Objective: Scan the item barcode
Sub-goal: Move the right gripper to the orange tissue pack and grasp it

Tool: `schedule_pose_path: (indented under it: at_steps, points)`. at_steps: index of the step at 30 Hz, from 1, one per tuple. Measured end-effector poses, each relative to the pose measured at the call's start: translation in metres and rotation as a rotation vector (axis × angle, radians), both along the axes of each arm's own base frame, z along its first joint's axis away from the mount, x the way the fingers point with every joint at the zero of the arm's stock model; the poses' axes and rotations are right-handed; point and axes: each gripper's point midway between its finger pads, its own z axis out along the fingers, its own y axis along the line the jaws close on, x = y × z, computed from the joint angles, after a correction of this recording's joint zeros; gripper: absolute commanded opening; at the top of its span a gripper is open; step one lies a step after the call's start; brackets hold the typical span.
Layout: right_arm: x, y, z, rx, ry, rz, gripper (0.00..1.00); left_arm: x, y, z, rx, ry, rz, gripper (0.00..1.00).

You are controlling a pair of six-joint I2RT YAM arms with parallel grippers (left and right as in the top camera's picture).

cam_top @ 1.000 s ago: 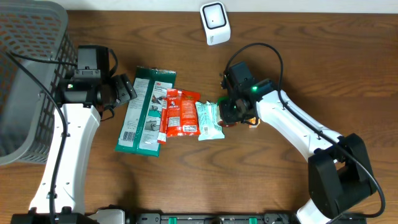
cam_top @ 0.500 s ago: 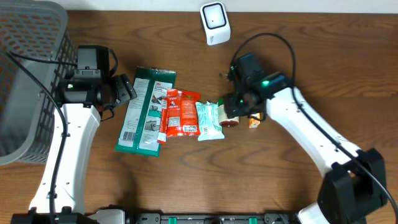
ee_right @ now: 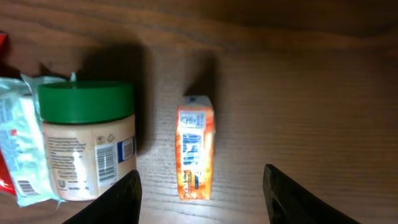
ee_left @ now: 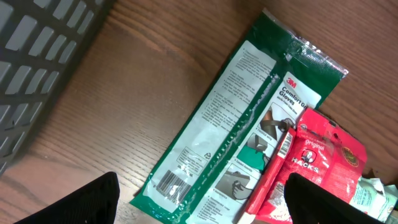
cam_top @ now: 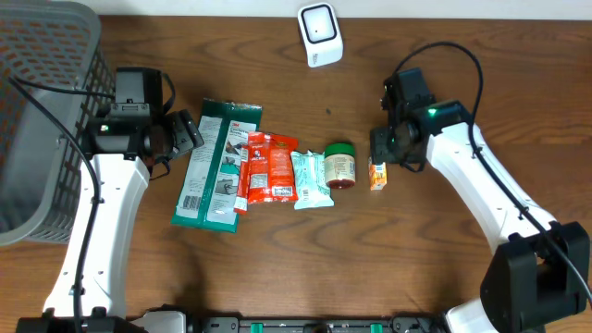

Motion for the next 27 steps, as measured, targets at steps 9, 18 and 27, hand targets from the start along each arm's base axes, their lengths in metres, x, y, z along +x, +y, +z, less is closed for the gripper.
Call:
schedule_pose_path:
  at_steps: [9,18,27]
  points:
    - [-0.008,0.002,-0.042,0.008,-0.02,0.009,0.53,0.0,0.0,0.0,0.0,0.0,0.0,0.85]
    - [-0.014,0.0,-0.069,0.015,-0.048,0.007,0.19,0.0,0.0,0.0,0.0,0.0,0.0,0.85]
    - [-0.01,-0.012,-0.051,-0.04,-0.103,-0.012,0.15,0.0,0.0,0.0,0.0,0.0,0.0,0.85]
